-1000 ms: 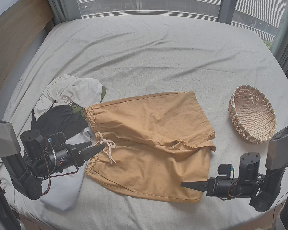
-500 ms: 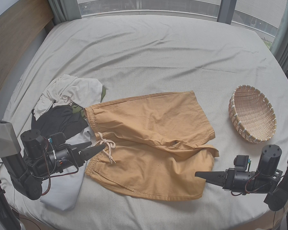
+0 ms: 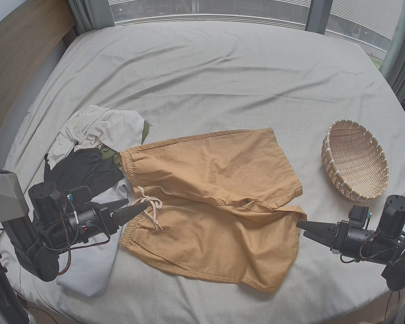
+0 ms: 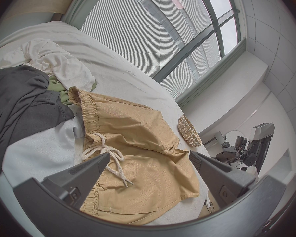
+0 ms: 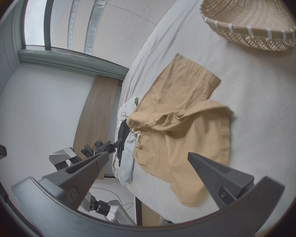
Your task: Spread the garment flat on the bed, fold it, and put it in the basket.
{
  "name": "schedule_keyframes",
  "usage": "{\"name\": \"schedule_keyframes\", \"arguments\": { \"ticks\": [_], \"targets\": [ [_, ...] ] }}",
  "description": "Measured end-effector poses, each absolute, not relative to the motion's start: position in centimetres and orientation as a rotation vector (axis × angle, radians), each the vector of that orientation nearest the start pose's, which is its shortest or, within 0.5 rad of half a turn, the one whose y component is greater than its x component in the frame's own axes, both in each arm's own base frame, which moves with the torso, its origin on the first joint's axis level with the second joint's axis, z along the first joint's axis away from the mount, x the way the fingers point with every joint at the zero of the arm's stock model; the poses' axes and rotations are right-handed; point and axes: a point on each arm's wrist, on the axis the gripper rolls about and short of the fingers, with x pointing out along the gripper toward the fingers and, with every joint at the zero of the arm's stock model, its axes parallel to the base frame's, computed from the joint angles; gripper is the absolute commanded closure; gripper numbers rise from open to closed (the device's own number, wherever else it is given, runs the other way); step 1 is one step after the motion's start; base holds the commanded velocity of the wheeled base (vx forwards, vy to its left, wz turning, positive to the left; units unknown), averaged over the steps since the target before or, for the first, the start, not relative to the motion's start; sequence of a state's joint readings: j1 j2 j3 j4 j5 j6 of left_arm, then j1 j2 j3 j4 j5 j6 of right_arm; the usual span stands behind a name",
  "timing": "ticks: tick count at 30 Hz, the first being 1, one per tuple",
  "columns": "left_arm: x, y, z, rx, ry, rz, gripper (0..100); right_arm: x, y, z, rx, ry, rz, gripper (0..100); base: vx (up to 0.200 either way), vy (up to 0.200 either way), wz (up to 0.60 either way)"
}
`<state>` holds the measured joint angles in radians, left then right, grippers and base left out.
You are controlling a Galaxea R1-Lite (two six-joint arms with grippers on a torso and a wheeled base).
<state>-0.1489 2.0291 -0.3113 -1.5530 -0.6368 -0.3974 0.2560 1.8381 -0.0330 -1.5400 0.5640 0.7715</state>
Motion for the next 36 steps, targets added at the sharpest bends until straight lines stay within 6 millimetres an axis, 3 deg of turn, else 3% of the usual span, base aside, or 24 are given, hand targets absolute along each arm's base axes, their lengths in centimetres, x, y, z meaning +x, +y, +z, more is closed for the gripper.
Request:
{"name": "schedule_keyframes", "arguments": {
  "ticks": [6,18,27,36],
  "targets": [
    [27.3,-5.5,7.1,-0.416,0.312,-0.743,0,20.5,5.4,6.4,0.731,0.582,0.612,0,0.0,0.0,0.0],
    [27.3,-5.4,7.2,-0.416,0.307,-0.743,0,22.8,5.2,1.9,0.628,0.673,0.481,0,0.0,0.0,0.0],
    [27.3,-5.4,7.3,-0.416,0.305,-0.742,0,24.0,6.6,-0.4,0.643,0.748,0.498,0,0.0,0.0,0.0],
    [27.3,-5.0,7.3,-0.417,0.301,-0.73,0,24.8,8.8,-1.2,0.722,0.799,0.533,0,0.0,0.0,0.0]
  ]
}}
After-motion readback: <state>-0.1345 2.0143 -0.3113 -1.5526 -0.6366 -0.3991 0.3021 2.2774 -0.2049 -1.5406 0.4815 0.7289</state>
